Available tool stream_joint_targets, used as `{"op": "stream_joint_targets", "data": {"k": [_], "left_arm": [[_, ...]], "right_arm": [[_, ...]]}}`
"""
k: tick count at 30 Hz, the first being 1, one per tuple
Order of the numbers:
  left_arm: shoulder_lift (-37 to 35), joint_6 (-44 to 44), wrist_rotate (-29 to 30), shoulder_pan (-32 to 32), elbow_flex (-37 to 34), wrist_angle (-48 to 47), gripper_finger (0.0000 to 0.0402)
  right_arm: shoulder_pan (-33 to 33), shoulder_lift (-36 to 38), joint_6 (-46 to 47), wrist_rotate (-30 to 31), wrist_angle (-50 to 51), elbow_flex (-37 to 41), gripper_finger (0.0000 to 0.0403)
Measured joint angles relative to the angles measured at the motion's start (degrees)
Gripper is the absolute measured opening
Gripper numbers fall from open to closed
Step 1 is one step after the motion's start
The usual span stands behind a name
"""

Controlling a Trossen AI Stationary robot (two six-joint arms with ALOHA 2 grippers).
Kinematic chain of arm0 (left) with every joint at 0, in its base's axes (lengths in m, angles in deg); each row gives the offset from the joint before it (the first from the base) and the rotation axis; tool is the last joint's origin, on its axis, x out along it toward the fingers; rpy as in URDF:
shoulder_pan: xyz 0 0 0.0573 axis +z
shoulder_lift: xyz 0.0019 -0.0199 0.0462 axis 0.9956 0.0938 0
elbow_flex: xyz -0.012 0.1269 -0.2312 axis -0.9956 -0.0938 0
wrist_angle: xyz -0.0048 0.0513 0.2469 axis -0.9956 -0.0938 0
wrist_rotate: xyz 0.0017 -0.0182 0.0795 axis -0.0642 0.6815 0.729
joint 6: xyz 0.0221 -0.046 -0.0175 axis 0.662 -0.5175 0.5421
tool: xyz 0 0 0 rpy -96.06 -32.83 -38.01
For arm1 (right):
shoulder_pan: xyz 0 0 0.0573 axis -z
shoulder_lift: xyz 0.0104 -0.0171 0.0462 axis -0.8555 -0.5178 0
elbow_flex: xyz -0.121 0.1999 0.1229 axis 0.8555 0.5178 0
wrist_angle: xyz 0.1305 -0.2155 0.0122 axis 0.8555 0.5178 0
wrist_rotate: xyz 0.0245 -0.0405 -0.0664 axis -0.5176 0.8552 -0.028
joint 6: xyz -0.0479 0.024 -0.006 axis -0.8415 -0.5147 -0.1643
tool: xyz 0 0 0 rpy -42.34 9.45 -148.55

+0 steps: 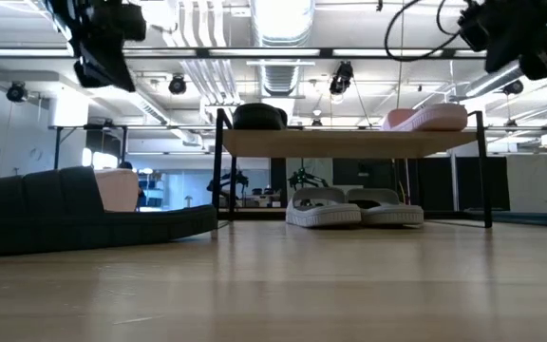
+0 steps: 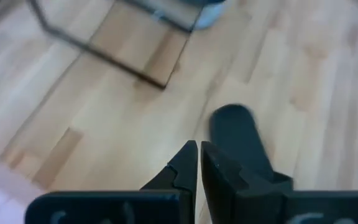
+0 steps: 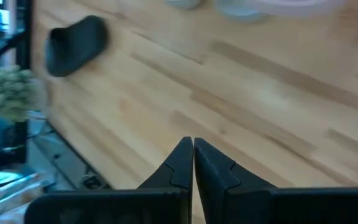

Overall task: Pick and place slides into the shelf
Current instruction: Put the pink slide on the shelf

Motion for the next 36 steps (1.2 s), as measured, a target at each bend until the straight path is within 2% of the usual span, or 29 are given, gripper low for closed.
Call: {"op": "stream_joint_targets", "data": {"k": [2,4,8,10,21,24,28,31,33,36], "left_arm": [[0.2,-2.4,2.7,-0.5,-1.3,-0.6,0.0006],[0.1,-2.6,2.3,-1.1,-2.4,-1.4,0.0006],[-0.5,0.0,-10.1,-3.2,-4.0,-1.5,0.0006],[-0.6,1.0,-13.0,-4.5,-4.1,-1.3,0.0006],[-0.6,3.3,-10.5,-5.6,-4.1,-1.2,0.0006],[-0.8,3.3,-4.7,-5.6,-4.1,-1.2,0.0006],[-1.3,-0.6,11.8,-5.5,-3.0,-2.7,0.0006],[-2.3,-4.3,21.6,-5.4,-0.8,-6.9,0.0006],[-2.9,-9.6,24.9,-4.9,0.7,-9.9,0.0006],[-3.8,-13.9,25.5,-2.9,1.4,-13.8,0.0006]], "right_arm": [[-1.8,-0.9,1.5,0.2,-2.9,0.0,0.0009],[-3.6,-2.0,2.6,0.2,-5.3,0.0,0.0009],[-7.2,-4.5,4.6,0.2,-6.9,0.0,0.0009],[-9.1,-5.9,5.8,0.2,-7.0,0.0,0.0009],[-16.4,-14.4,8.1,0.4,-17.4,0.0,0.0009],[-17.4,-15.8,8.1,0.5,-17.5,-0.1,0.0009],[-18.3,-16.6,8.9,0.5,-17.4,-0.8,0.0009],[-18.3,-16.6,8.9,0.5,-17.3,-1.8,0.0009],[-18.3,-16.6,8.8,1.0,-17.2,-2.6,0.0009],[-18.3,-16.5,7.8,2.8,-17.2,-3.8,0.0009]]}}
